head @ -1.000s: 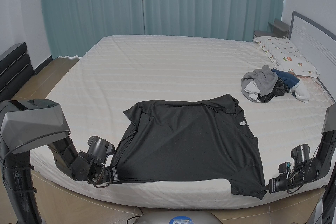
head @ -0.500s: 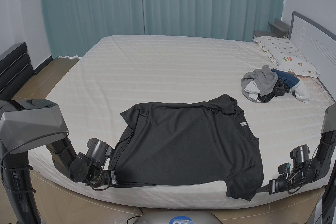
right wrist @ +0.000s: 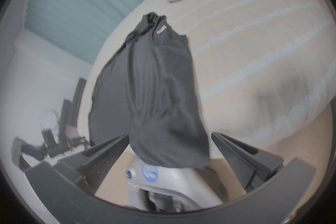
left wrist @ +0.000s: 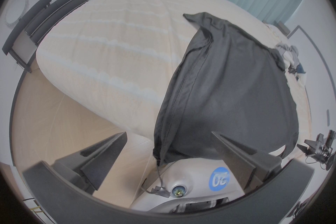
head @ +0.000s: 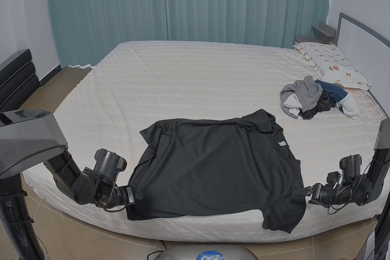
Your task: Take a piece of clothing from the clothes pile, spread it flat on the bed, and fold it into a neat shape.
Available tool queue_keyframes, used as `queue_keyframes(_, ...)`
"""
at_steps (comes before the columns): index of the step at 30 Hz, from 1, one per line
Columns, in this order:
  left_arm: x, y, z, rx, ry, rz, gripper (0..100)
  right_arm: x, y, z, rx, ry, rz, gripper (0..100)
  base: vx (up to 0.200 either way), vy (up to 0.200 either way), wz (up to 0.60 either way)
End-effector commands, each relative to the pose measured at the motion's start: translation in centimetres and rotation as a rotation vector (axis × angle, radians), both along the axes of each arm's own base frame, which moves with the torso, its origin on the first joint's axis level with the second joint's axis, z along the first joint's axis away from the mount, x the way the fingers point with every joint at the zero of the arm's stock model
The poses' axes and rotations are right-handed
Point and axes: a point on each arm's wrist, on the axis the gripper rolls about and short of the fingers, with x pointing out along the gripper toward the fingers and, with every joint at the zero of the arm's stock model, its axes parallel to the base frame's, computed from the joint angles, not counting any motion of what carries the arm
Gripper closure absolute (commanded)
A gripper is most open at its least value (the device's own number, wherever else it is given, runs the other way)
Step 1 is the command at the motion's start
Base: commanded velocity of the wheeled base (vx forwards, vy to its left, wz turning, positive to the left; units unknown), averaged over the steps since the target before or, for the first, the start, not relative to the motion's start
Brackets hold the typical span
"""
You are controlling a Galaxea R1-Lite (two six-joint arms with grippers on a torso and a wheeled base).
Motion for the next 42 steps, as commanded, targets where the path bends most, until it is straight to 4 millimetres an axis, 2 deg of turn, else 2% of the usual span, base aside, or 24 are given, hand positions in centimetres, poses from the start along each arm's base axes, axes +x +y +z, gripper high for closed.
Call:
queue_keyframes(1, 1.6, -0.1, 2.4, -0.108, -0.094, 0.071, 0, 2.3, 2.0, 0.8, 0.174, -0.085, -0.051, 0, 0.000, 0.000, 0.00)
queue_keyframes(4, 2.6, -0.4, 2.6, -0.207, -0.098, 0.147, 0, 3.2, 2.8, 1.5, 0.301, -0.169, -0.121, 0, 0.000, 0.000, 0.00)
queue_keyframes(7, 3.1, -0.5, 2.6, -0.242, -0.085, 0.147, 0, 3.5, 3.1, 0.8, 0.334, -0.189, -0.142, 0, 0.067, 0.000, 0.00)
queue_keyframes(15, 4.1, -0.7, 2.0, -0.288, -0.083, 0.210, 0, 4.0, 3.7, -1.8, 0.311, -0.193, -0.165, 0, 0.200, 0.000, 0.00)
queue_keyframes(18, 4.6, -0.8, 2.1, -0.316, -0.090, 0.244, 0, 4.1, 3.8, -1.7, 0.313, -0.195, -0.161, 0, 0.200, 0.000, 0.00)
queue_keyframes(27, 5.9, -0.1, 2.1, -0.345, -0.118, 0.305, 0, 4.0, 3.9, -1.8, 0.313, -0.191, -0.158, 0, 0.000, 0.000, 0.00)
queue_keyframes(31, 8.1, 1.0, 3.4, -0.446, -0.202, 0.419, 0, 4.0, 3.9, -1.8, 0.312, -0.190, -0.158, 0, 0.000, 0.000, 0.00)
queue_keyframes(36, 9.6, 0.5, 2.4, -0.454, -0.206, 0.438, 0, 4.0, 3.9, -1.8, 0.312, -0.190, -0.157, 0, 0.000, 0.000, 0.00)
queue_keyframes(42, 13.2, 0.1, 2.7, -0.481, -0.280, 0.429, 0, 3.9, 3.9, -1.9, 0.310, -0.186, -0.158, 0, 0.000, 0.000, 0.00)
